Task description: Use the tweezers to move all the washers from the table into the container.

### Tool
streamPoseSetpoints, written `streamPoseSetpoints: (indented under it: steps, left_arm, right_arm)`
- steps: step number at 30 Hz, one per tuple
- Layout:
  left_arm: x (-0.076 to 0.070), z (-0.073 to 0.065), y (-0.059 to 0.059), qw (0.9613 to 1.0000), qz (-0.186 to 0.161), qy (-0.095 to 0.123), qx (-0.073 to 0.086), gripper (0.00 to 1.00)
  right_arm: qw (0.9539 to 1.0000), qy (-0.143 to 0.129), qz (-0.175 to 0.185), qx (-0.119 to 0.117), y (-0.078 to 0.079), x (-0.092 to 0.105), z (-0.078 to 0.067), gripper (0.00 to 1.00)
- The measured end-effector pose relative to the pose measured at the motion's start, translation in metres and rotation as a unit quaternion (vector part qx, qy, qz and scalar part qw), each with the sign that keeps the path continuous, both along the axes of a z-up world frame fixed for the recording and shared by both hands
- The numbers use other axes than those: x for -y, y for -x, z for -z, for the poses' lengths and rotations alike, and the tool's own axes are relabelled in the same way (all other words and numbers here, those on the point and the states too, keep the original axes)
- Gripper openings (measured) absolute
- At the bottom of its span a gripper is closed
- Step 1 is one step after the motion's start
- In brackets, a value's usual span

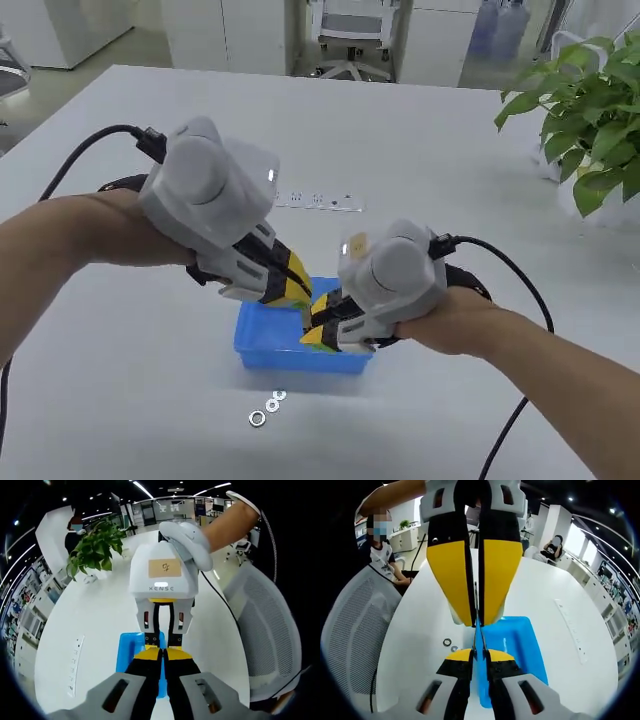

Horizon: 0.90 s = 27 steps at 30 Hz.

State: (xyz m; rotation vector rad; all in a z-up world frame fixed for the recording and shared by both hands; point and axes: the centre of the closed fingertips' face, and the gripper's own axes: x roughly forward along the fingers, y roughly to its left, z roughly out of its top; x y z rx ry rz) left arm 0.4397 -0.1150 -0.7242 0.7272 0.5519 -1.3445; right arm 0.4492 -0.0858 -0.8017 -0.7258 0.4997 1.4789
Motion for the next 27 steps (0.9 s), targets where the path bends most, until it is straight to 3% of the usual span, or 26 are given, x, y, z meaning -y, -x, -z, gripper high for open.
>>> streamPoseSetpoints:
  steps: [13,27]
  left_arm:
    - [-0.009,0.011,0.019,1.0000,-0.005,-0.001,-0.007,0.05]
    - [-0.024,0.034,0.036,0.9994,-0.019,-0.005,-0.030,0.05]
  right_arm:
    - [0.9998,0.001,-0.017,-0.008,0.021,-0.009,0.011,0.12]
    - [0.9991,-0.001,-0.031,-0.028,0.042,-0.025,0.033,0.13]
